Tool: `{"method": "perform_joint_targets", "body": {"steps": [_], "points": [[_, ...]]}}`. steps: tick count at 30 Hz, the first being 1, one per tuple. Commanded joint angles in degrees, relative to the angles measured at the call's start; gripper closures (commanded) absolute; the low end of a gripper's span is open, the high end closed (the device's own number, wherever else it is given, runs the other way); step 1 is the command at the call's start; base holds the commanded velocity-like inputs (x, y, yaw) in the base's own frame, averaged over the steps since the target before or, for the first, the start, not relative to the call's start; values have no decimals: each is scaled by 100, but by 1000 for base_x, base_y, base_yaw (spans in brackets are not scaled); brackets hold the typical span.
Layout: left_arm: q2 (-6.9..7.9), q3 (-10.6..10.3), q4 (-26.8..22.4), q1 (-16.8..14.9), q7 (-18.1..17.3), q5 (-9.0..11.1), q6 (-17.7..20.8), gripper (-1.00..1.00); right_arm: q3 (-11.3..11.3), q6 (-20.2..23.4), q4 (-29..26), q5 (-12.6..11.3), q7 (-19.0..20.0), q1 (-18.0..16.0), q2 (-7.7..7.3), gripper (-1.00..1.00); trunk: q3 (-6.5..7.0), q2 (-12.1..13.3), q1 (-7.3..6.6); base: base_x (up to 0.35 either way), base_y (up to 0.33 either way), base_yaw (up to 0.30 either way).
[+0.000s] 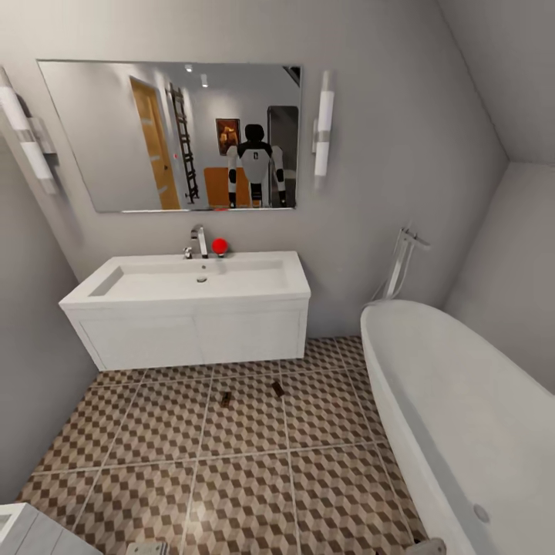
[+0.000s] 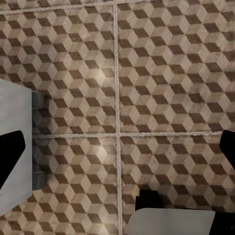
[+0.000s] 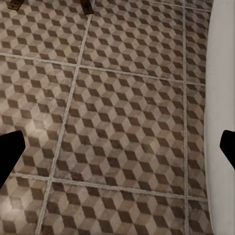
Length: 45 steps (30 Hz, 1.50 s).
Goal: Take the four mousetraps from the cabinet in the bathroom and place them on the bathroom floor. Make sure all four end up on the same floor surface, and ensure that at least two of them are either under or directly next to the same bathroom sink.
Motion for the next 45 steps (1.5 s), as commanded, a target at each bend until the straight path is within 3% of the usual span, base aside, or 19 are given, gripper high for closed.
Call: {"method": "perform_joint_targets", "body": {"steps": [1, 20, 45], "points": [[-3, -49, 21, -9, 10, 26, -35, -100, 6, -17, 4, 15, 4, -4, -2, -100, 17, 36, -21, 0, 0, 0], [-12, -49, 36, -9, -23, 18, -35, -100, 6, -17, 4, 15, 4, -4, 2, -100, 32, 36, -21, -10, 0, 0], [-71, -49, 25, -9, -20, 17, -30, -100, 6, -17, 4, 15, 4, -4, -2, -100, 32, 36, -21, -252, 0, 0]]}}
